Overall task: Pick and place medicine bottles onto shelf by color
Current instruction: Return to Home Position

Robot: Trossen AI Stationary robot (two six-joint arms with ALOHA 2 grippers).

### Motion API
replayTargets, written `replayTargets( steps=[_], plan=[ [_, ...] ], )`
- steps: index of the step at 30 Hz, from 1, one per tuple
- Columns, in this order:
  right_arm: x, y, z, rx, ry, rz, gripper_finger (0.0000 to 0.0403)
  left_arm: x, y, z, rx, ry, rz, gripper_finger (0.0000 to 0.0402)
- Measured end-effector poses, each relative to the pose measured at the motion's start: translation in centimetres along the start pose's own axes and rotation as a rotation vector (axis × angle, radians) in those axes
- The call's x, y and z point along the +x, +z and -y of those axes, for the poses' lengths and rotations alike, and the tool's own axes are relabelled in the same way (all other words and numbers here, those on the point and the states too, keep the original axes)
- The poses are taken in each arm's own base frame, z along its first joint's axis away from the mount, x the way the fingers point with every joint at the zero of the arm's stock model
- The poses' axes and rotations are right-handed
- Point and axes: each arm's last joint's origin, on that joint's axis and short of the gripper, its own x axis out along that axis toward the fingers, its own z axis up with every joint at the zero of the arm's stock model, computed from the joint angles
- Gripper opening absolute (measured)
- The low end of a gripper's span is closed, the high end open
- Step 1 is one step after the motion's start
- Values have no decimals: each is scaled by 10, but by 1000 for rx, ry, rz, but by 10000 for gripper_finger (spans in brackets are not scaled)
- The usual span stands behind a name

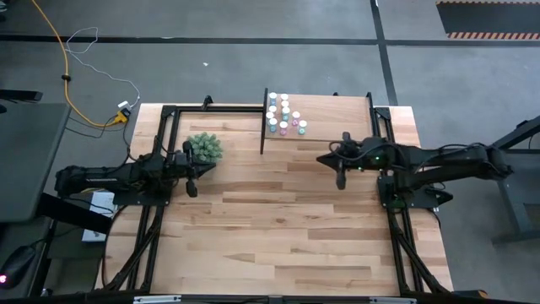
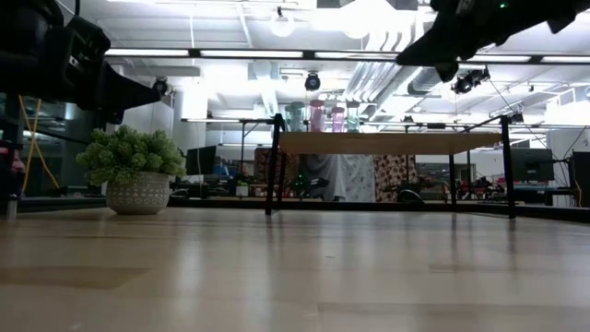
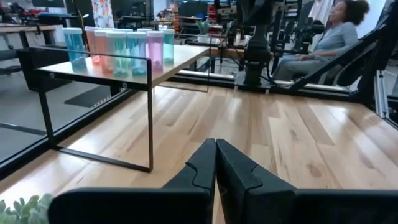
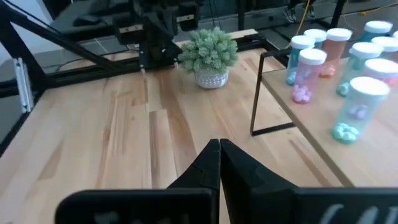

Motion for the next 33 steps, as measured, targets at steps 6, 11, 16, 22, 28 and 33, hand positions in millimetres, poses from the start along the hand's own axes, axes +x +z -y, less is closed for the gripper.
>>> replayTargets(
  steps=[6,11,16,22,28,33],
  plan=[
    [-17,-17,6,16,38,93,0,0,0,0,2,-1,1,3],
    [-32,-53,16,98,35,191,0,0,0,0,2,-1,1,3],
    [-49,-78,20,173,55,252,0,0,0,0,2,-2,1,3],
    [-62,-97,15,209,150,318,0,0,0,0,2,-2,1,1],
    [-56,-117,7,198,194,326,0,0,0,0,2,-2,1,3],
    [-57,-118,3,153,212,324,0,0,0,0,2,-3,0,3]
  ],
)
